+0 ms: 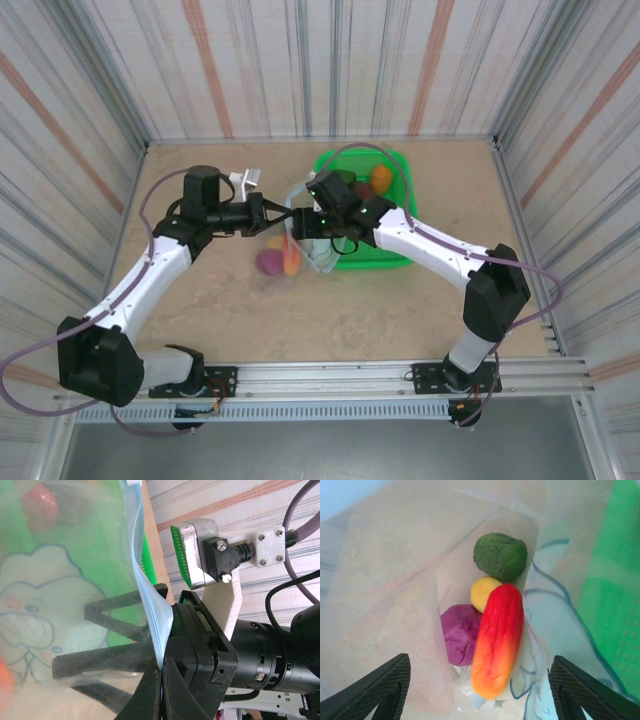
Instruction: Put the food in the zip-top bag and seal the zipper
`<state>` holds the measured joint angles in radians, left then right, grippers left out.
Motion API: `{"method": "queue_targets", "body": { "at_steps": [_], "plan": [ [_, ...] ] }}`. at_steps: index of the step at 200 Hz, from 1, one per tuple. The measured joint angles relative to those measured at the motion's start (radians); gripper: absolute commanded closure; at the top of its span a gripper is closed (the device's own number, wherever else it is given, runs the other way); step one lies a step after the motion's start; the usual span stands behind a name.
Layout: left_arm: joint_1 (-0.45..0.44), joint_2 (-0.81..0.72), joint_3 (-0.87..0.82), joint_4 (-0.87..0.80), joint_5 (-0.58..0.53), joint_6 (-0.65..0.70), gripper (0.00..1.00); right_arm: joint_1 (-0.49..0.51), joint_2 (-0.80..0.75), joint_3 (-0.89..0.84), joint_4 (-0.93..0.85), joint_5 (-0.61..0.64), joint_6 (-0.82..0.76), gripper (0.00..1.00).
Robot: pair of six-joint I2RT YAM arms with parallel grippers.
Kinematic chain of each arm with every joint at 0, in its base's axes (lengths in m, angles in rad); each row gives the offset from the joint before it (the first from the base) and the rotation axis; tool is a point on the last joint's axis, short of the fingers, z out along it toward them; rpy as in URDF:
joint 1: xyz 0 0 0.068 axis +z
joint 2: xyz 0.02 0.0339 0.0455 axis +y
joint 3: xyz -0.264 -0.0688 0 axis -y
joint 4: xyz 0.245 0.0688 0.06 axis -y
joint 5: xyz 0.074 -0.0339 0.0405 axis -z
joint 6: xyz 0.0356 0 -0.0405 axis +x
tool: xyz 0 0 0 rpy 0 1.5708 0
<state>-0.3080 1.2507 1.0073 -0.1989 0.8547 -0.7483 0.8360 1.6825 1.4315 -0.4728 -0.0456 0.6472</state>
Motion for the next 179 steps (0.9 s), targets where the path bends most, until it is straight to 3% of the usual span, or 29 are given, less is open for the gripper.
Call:
{"method": "queue_targets", "body": {
  "at_steps": [60,105,179],
  "plan": [
    [0.013,-0.013,0.000,-0.031,-0.002,0.006,1.00,0.008,-0.016,0.014,-0.003,-0.021,-0.012,0.32],
    [0.022,-0.013,0.000,-0.056,-0.035,0.019,1.00,-0.007,-0.048,0.089,-0.059,-0.016,-0.034,0.33],
    [0.049,-0.014,-0.048,0.037,-0.036,-0.095,1.00,-0.209,-0.208,0.092,-0.092,-0.058,-0.035,0.35]
  ]
}}
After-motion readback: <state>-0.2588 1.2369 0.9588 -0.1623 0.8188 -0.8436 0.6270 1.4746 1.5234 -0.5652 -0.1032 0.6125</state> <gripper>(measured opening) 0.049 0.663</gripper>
